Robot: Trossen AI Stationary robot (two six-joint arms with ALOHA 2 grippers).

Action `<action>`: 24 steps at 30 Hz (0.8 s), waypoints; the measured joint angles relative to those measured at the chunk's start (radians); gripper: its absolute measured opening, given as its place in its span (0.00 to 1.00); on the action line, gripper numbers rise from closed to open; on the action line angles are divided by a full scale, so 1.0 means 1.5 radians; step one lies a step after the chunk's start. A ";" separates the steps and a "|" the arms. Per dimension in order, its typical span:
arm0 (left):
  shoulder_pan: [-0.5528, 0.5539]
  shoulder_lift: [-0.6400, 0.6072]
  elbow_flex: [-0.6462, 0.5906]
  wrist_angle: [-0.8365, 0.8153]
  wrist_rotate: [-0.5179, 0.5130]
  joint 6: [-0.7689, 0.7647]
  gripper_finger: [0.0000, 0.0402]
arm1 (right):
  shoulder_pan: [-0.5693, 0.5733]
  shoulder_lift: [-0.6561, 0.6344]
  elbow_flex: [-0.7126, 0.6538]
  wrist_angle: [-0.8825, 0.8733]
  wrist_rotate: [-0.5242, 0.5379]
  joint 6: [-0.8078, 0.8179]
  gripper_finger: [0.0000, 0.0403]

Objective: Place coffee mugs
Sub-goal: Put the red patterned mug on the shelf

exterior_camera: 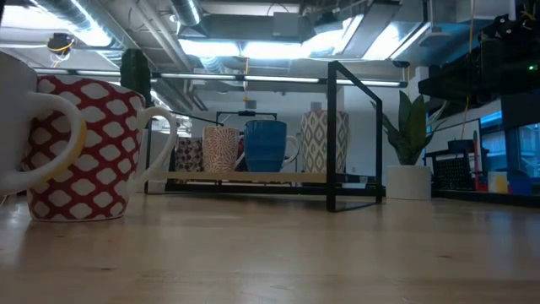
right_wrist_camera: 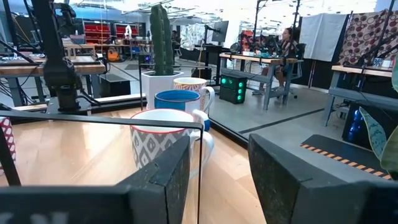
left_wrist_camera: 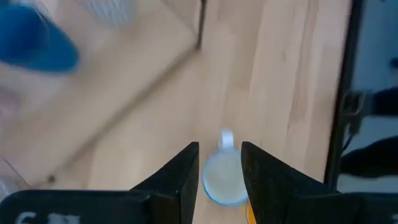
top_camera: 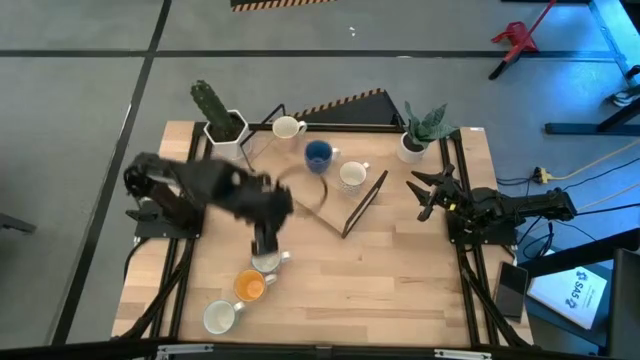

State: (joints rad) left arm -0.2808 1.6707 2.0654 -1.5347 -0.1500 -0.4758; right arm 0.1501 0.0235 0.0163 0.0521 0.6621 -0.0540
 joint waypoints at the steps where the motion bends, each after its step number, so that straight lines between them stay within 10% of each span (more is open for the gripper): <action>1: -0.022 0.000 -0.033 0.008 -0.008 -0.022 0.28 | 0.000 0.000 0.000 0.000 0.000 0.000 0.37; 9: -0.087 0.008 -0.261 0.248 0.024 -0.140 0.28 | 0.000 0.000 0.000 0.000 -0.001 0.005 0.37; 24: -0.164 0.008 -0.437 0.328 -0.009 -0.375 0.28 | 0.000 0.000 0.000 0.000 -0.090 0.003 0.37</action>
State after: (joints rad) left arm -0.5274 1.6825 1.4105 -1.0432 -0.1631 -1.0385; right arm 0.1501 0.0238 0.0166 0.0514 0.5278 -0.0497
